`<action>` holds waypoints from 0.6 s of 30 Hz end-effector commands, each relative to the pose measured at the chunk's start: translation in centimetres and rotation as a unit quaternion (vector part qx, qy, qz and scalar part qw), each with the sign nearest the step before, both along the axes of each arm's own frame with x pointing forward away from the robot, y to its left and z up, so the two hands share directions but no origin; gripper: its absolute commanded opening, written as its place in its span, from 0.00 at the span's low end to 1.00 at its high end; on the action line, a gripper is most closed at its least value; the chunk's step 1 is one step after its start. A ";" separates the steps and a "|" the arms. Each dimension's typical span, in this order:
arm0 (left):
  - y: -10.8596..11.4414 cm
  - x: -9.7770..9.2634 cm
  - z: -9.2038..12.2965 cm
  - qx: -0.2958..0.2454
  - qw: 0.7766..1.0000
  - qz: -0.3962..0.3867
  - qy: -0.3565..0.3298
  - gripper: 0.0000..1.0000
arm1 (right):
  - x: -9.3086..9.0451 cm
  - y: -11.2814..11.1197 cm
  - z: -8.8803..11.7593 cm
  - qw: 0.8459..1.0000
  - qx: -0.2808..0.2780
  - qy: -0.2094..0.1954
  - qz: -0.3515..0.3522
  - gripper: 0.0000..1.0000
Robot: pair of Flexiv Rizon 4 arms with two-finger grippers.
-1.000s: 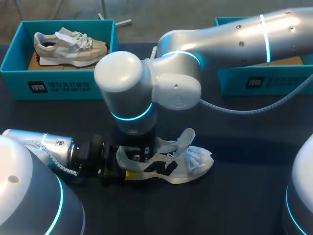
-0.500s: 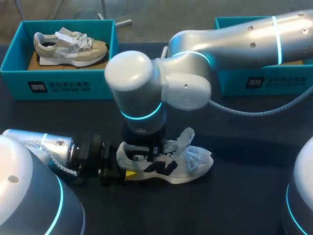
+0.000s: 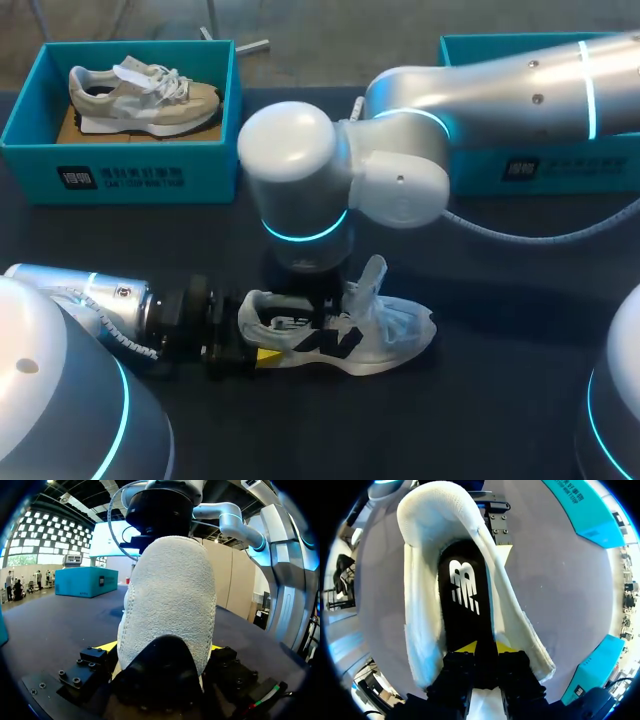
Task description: Take the shoe out of the shoebox, open the shoe tongue, remove and reinsert the insole, then place the shoe into the shoebox
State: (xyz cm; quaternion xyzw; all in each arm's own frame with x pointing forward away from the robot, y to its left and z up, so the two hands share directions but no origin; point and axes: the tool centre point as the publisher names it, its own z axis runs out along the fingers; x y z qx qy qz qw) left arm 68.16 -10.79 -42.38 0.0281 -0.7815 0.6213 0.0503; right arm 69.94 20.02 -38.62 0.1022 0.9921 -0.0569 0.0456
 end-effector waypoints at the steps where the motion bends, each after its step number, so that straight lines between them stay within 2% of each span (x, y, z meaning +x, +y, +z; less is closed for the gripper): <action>1: 0.1 0.0 -0.2 0.001 1.000 0.000 0.000 0.00 | 0.3 -0.7 -0.5 1.000 0.009 0.005 0.001 0.19; 9: 0.1 0.0 -0.2 0.001 1.000 0.000 0.000 0.00 | 0.7 -0.5 -1.4 1.000 0.020 0.015 0.017 0.26; 18: 0.1 0.0 -0.2 0.001 1.000 0.000 0.000 0.00 | 1.1 0.4 -2.5 0.998 0.023 0.046 0.044 0.31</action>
